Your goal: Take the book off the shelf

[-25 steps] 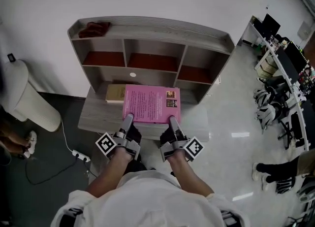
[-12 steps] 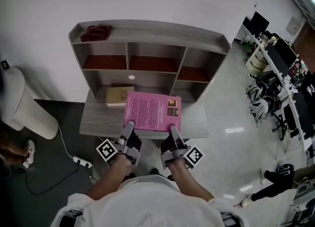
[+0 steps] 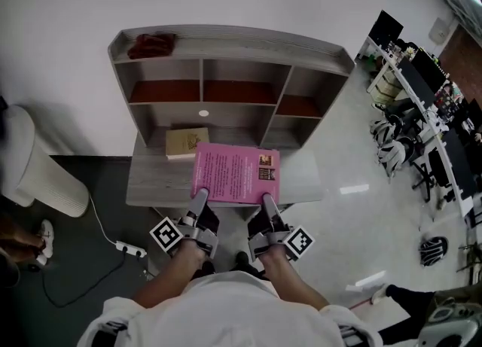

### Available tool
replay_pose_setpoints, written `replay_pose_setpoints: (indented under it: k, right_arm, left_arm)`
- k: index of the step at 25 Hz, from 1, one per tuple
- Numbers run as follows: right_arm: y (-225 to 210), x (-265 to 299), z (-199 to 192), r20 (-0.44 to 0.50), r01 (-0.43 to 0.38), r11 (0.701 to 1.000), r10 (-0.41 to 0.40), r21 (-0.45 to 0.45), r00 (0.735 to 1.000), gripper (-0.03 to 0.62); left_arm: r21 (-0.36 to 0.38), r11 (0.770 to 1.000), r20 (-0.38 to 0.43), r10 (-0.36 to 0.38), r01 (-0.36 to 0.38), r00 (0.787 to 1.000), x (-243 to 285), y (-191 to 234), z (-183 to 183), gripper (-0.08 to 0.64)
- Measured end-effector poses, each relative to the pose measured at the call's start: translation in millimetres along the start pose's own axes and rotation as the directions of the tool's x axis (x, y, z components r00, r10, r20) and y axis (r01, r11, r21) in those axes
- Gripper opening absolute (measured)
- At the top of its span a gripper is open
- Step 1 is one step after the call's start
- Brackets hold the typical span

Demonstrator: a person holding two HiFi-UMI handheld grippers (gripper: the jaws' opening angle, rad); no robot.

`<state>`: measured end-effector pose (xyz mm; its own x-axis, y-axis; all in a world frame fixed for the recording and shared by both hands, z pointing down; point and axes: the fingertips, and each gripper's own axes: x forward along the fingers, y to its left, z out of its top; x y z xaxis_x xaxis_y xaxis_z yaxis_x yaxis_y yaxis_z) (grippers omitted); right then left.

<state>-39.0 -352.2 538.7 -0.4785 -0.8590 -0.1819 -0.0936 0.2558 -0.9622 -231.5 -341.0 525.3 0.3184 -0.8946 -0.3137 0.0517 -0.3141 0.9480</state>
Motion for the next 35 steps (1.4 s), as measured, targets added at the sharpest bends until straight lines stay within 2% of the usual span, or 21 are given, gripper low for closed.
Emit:
replay_pose_setpoints:
  k: [11, 22, 35]
  right_arm:
    - [-10, -18, -1, -0.013, 0.009, 1.0, -0.008, 0.015, 1.0, 0.16]
    - [-19, -1, -1, -0.059, -0.006, 1.0, 0.005, -0.01, 0.998, 0.16]
    - [-14, 1, 4, -0.044, -0.025, 1.0, 0.025, -0.005, 0.999, 0.16]
  left_arm:
    - [-0.016, 1.0, 0.003, 0.022, -0.022, 1.0, -16, 9, -15, 0.155]
    - [-0.004, 1.0, 0.023, 0.011, -0.011, 1.0, -12, 19, -5, 0.155]
    - [-0.023, 1.0, 0.026, 0.001, -0.001, 1.0, -10, 17, -9, 0.155]
